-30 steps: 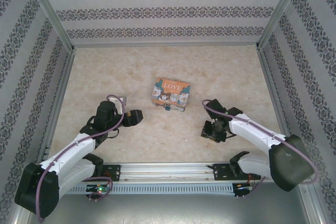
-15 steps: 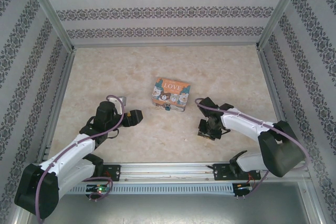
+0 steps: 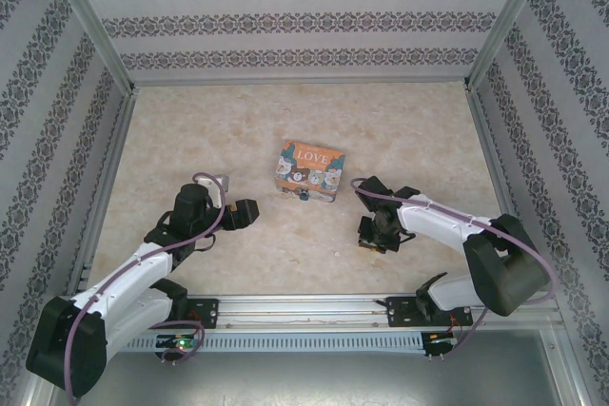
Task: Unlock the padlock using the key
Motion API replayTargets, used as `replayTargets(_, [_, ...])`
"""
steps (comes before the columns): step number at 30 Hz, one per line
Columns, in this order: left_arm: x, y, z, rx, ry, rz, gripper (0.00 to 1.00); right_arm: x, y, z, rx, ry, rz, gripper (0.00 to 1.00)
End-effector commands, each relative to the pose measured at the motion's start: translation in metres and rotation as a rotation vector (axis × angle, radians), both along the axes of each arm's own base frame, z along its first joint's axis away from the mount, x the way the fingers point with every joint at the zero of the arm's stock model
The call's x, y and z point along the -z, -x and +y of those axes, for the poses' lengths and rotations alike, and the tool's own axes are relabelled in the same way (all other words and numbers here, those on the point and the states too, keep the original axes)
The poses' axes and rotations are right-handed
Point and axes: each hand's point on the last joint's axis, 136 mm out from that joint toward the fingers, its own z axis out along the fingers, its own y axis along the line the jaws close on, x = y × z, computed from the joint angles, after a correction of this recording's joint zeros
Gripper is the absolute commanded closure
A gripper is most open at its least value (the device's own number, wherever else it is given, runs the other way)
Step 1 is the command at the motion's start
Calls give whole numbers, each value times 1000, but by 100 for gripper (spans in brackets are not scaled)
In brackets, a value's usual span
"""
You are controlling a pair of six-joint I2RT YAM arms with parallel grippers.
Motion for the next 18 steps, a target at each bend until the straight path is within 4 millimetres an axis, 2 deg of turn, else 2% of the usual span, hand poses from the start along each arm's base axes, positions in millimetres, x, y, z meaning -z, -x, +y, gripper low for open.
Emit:
replayTargets(1, [-1, 0, 2, -7, -8, -15, 12, 11, 6, -7, -19, 51, 26, 86])
replayTargets(12, [-2, 0, 4, -20, -16, -9, 12, 11, 2, -3, -40, 40, -2, 100])
replayTargets(18, [-10, -1, 3, -26, 13, -14, 12, 4, -9, 10, -64, -21, -77, 100])
